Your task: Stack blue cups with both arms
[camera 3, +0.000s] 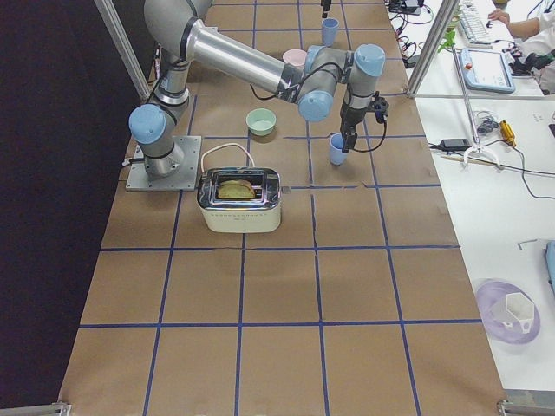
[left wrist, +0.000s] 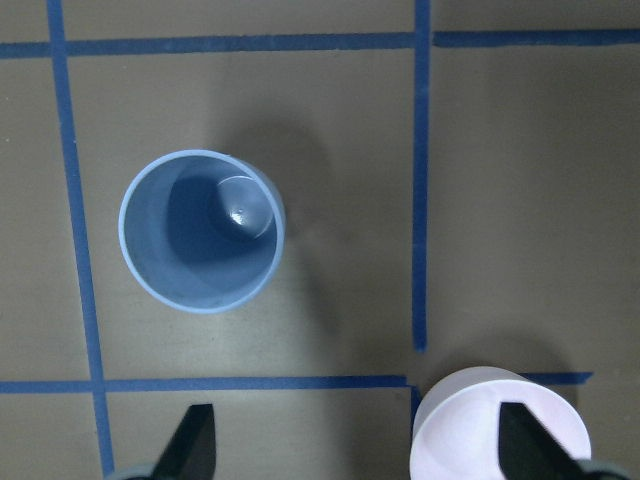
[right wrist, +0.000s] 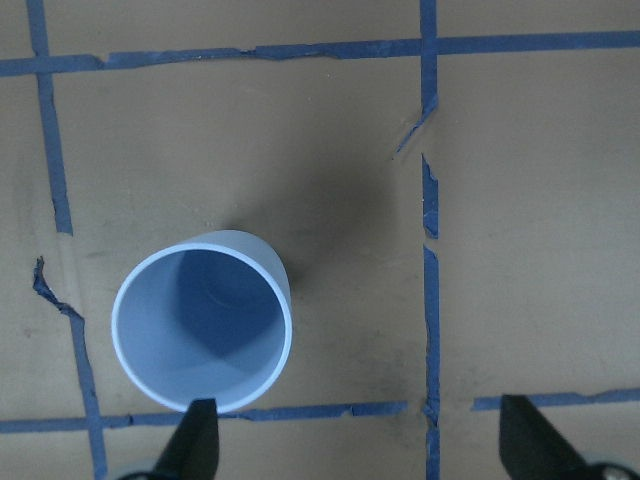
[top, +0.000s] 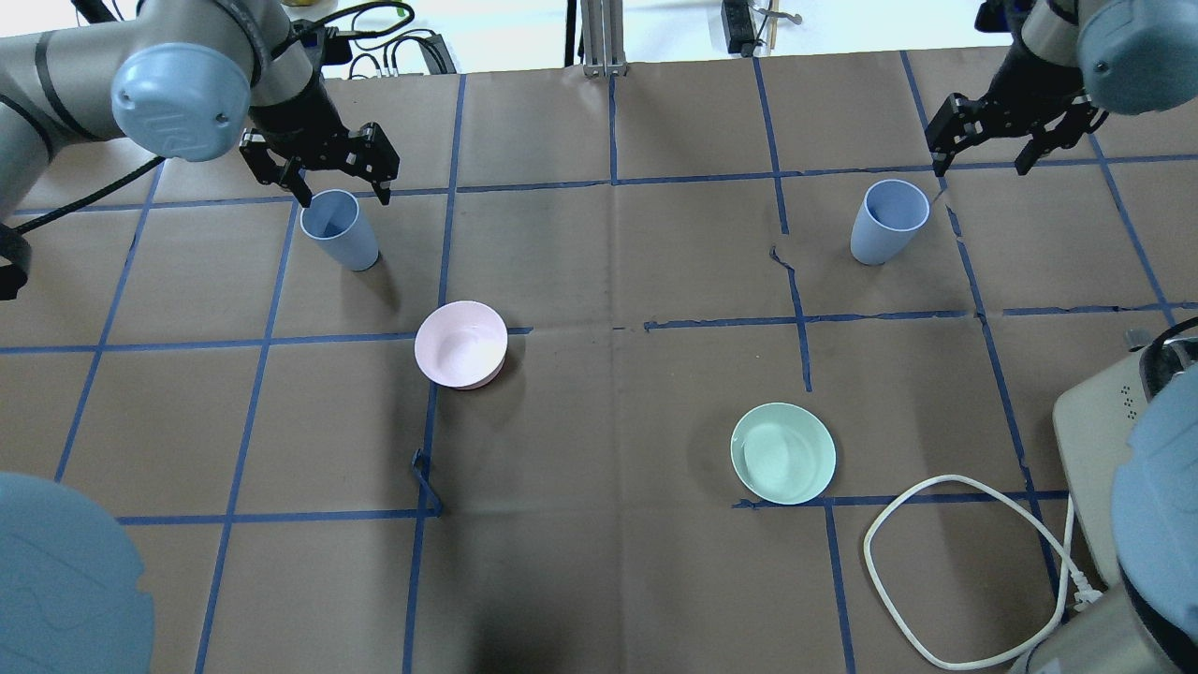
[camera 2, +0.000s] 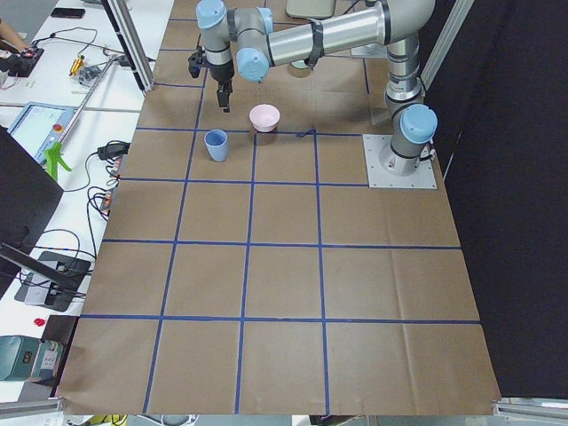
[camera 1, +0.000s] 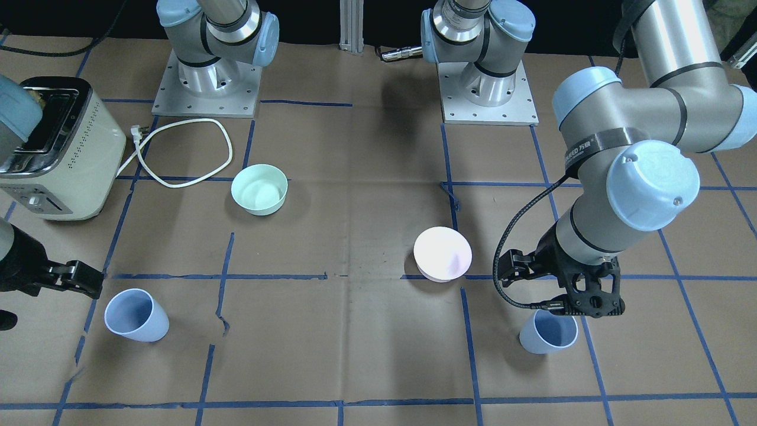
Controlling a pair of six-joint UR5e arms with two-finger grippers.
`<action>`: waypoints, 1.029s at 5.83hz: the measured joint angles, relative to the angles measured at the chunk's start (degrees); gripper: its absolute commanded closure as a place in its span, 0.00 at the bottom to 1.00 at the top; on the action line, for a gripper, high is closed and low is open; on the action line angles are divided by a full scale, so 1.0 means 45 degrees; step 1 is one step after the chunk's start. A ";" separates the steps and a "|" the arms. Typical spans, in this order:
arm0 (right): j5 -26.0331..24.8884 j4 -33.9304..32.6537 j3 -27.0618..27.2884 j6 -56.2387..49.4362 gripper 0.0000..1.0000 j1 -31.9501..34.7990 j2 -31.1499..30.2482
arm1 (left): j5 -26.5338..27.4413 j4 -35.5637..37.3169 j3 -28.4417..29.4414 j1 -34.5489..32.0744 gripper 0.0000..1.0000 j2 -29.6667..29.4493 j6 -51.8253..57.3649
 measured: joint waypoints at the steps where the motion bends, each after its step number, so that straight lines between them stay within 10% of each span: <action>1: 0.0128 -0.0906 0.0596 0.0023 0.00 0.0026 0.0182 | 0.0229 0.0418 -0.0040 0.0030 0.02 -0.0504 0.0002; 3: 0.0446 -0.1901 0.1250 0.0040 0.00 0.0045 0.0313 | 0.0338 0.1315 -0.0161 0.0041 0.05 -0.1266 0.0003; 6: 0.0777 -0.2157 0.1440 0.0036 0.23 0.0047 0.0556 | 0.0340 0.2133 -0.0204 0.0042 0.79 -0.2009 0.0075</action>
